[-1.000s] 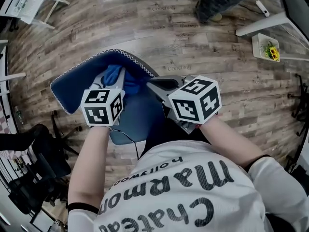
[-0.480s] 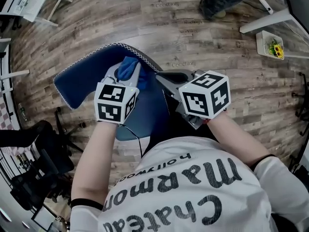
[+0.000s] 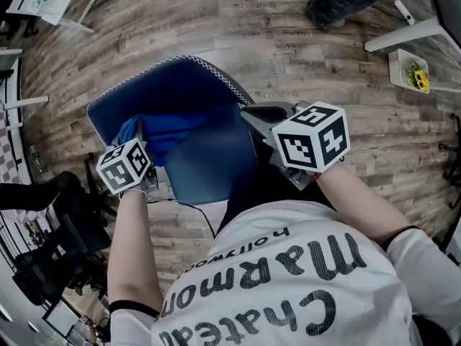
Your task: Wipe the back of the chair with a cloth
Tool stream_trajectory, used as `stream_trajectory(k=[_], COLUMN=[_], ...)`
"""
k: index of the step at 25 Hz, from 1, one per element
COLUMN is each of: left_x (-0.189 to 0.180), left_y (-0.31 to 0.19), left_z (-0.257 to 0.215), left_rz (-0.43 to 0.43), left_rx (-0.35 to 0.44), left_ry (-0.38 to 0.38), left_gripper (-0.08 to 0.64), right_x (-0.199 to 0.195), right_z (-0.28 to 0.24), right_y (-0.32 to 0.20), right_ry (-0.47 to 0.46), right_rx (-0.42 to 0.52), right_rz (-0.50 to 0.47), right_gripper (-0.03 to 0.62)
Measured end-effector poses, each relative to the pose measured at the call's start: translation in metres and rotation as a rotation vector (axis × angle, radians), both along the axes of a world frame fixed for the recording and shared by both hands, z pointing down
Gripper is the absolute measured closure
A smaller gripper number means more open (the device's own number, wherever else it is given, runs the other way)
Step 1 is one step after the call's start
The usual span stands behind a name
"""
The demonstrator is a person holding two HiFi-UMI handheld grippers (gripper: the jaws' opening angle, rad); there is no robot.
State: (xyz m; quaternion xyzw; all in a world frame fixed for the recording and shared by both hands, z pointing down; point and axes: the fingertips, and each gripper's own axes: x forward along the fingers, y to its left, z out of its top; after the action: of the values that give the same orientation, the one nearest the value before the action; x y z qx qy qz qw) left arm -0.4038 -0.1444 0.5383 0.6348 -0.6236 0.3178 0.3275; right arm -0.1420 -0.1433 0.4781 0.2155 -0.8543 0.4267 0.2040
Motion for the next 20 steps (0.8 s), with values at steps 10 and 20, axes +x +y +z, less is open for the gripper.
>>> stream_trajectory(k=[10,20], left_x=[-0.089,-0.021], left_y=[0.027,-0.012], left_z=[-0.019,-0.004], left_rz=[-0.153,-0.004], left_rx=[0.009,0.021], left_ry=[-0.058,0.074], left_gripper=[0.518,0.520], right_x=[-0.055,-0.045], right_z=[-0.007,-0.001], right_y=[0.018,0.000], right_ry=[-0.016,0.006], right_rx=[0.010,-0.009], right_rz=[-0.126,-0.090], right_gripper=[0.580,0.580])
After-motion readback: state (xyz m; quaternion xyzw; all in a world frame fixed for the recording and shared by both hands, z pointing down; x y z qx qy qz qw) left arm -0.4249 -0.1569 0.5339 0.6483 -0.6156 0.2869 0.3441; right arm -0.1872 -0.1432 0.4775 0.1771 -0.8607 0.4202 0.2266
